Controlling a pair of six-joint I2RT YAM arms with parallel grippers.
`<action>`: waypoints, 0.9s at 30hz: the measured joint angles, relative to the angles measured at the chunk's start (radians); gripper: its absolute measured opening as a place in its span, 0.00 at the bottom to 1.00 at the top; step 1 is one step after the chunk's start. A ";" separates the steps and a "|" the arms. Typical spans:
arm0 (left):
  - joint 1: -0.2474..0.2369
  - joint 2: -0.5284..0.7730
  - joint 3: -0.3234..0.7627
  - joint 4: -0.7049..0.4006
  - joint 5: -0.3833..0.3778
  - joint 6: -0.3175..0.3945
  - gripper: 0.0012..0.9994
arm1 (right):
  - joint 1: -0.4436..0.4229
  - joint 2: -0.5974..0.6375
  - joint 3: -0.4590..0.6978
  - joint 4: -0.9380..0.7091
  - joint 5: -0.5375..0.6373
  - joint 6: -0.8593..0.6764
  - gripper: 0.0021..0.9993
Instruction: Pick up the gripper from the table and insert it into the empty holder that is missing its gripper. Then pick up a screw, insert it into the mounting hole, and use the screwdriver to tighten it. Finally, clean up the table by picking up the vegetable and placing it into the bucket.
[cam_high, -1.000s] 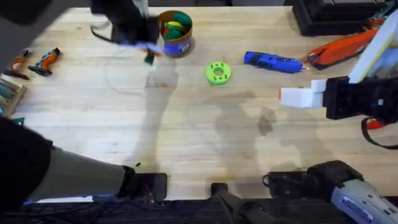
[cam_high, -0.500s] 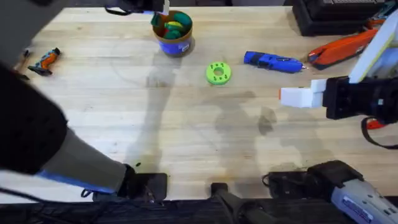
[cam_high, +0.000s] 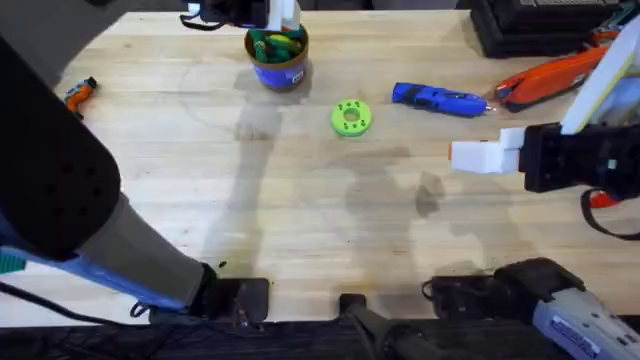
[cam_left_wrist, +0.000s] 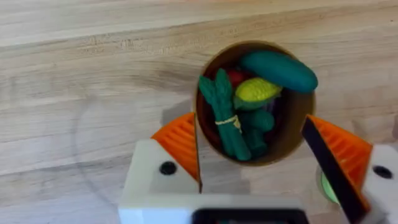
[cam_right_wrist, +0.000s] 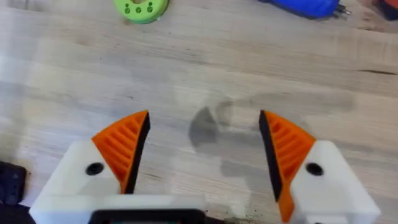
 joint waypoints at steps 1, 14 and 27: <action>0.000 0.000 0.000 0.000 -0.001 0.000 0.98 | 0.000 0.000 0.000 0.000 0.000 0.000 0.99; 0.000 -0.128 0.000 -0.142 -0.001 -0.028 0.99 | 0.000 0.000 0.000 0.000 0.000 0.000 0.99; -0.077 -0.455 -0.020 -0.545 -0.015 0.009 0.99 | 0.000 0.000 0.000 -0.002 0.000 0.000 0.99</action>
